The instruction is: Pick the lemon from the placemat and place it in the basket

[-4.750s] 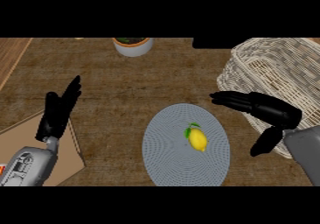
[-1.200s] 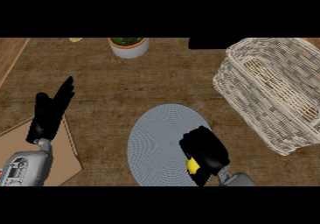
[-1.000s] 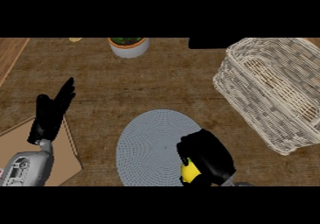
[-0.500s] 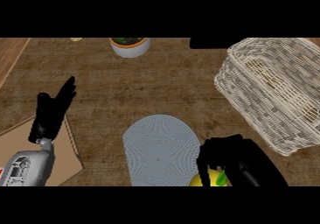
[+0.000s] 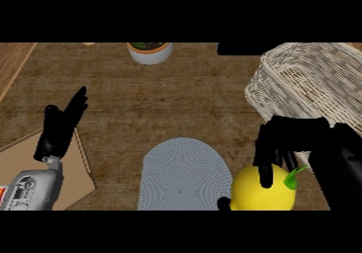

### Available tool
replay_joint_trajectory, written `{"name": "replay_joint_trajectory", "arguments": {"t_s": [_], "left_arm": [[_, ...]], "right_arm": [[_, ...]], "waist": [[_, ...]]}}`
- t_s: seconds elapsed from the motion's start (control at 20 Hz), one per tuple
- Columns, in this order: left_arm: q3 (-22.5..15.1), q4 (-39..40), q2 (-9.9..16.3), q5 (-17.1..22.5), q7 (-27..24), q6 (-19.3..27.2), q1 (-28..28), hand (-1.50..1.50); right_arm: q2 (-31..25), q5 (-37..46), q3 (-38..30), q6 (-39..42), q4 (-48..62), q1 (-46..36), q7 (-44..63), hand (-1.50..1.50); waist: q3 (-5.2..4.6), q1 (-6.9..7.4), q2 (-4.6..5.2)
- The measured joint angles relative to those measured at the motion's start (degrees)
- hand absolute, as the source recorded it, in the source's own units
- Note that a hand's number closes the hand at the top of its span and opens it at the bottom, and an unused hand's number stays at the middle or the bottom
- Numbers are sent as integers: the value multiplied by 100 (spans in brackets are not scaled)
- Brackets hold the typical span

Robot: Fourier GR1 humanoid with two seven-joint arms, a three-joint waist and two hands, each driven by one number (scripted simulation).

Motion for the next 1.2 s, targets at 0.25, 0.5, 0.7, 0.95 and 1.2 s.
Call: {"name": "replay_joint_trajectory", "arguments": {"t_s": [0.25, 0.5, 0.7, 0.95, 1.2], "left_arm": [[31, 87, 8, -6, 19, -9, -76, 0], [14, 41, -5, -33, -4, 0, -30, 0], [-28, 44, -64, -96, -12, 67, -83, 0], [-49, 42, -103, -100, 28, 50, -139, 0], [-48, -41, -111, -93, -14, 18, -62, 0]], "right_arm": [[-269, -657, -1028, 152, 395, -1428, 477, 150], [-1329, -490, -1444, 617, 1049, -1898, 196, 150], [-2132, -378, -1775, 980, 1805, -2141, -154, 150], [-2983, -93, -2088, 1083, 2840, -2151, -976, 150], [-3627, 203, -2390, 614, 3920, -1902, -2370, 150]], "waist": [[0, -14, -1], [4, -6, 8], [8, 7, 23], [12, 34, 36], [17, 54, 42]]}}
